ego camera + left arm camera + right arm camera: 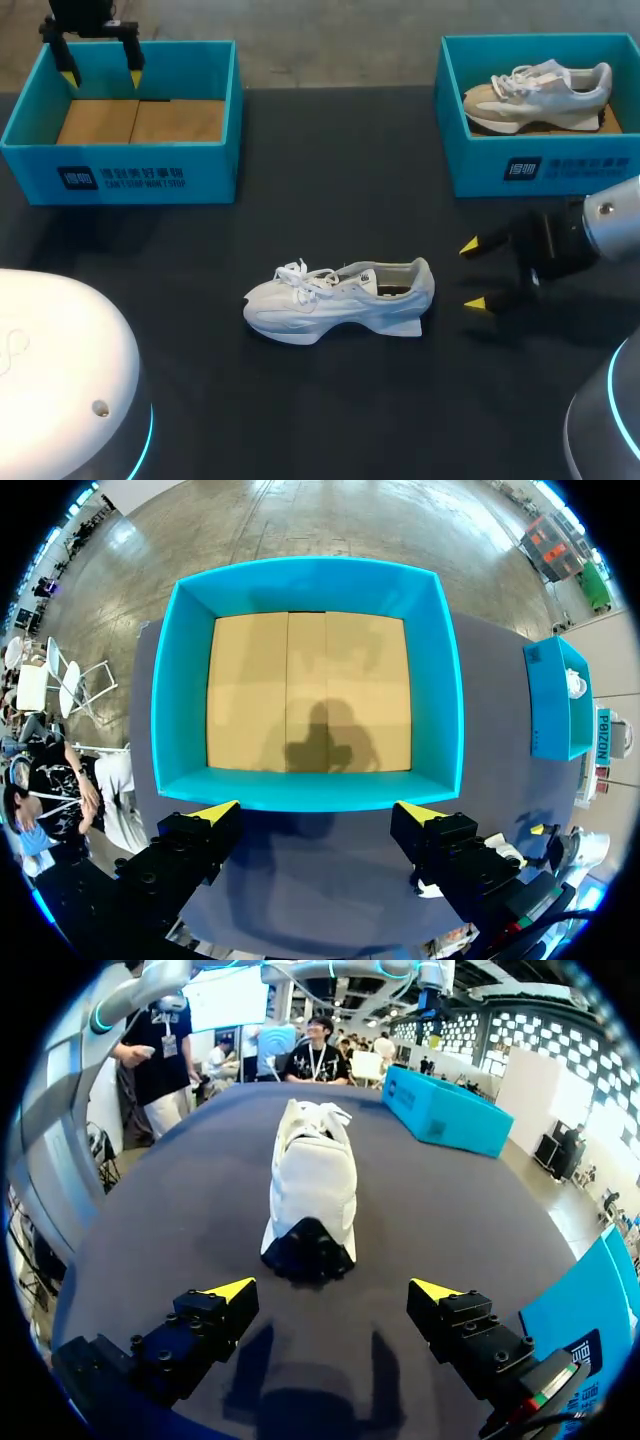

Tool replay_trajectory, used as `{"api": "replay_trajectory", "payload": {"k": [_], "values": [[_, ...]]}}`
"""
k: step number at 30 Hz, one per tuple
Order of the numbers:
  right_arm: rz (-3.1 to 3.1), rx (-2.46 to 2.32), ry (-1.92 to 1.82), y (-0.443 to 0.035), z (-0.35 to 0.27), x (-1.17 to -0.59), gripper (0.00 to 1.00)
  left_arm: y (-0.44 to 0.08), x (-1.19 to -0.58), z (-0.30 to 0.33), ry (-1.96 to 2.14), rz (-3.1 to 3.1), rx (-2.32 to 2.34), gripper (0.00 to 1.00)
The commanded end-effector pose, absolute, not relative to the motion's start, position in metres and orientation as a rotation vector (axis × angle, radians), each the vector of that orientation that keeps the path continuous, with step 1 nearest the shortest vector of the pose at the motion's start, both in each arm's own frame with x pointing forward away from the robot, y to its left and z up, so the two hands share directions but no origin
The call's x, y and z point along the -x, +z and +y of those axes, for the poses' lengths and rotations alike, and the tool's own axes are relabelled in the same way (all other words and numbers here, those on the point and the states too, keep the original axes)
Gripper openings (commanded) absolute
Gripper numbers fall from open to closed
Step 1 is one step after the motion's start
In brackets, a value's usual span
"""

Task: Take the shoe out of the shoebox, open the shoe tongue, remove and reinsert the insole, then place the shoe into the shoebox

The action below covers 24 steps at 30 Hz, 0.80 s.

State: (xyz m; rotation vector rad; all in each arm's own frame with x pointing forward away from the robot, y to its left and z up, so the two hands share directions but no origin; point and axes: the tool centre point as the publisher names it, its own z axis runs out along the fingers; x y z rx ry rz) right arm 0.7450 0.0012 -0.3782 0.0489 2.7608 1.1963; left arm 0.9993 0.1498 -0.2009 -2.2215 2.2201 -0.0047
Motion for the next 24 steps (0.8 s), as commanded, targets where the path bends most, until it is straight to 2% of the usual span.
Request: {"api": "replay_trajectory", "payload": {"k": [1,24], "values": [[2.762,-0.049,1.190,-0.378,0.002,-0.745,1.00,-0.200,-1.000,0.150,-0.002,2.220,2.222,1.00],[2.787,-0.083,1.213,-0.388,0.018,-0.736,1.00,-0.200,-1.000,0.150,-0.002,2.220,2.222,1.00]]}}
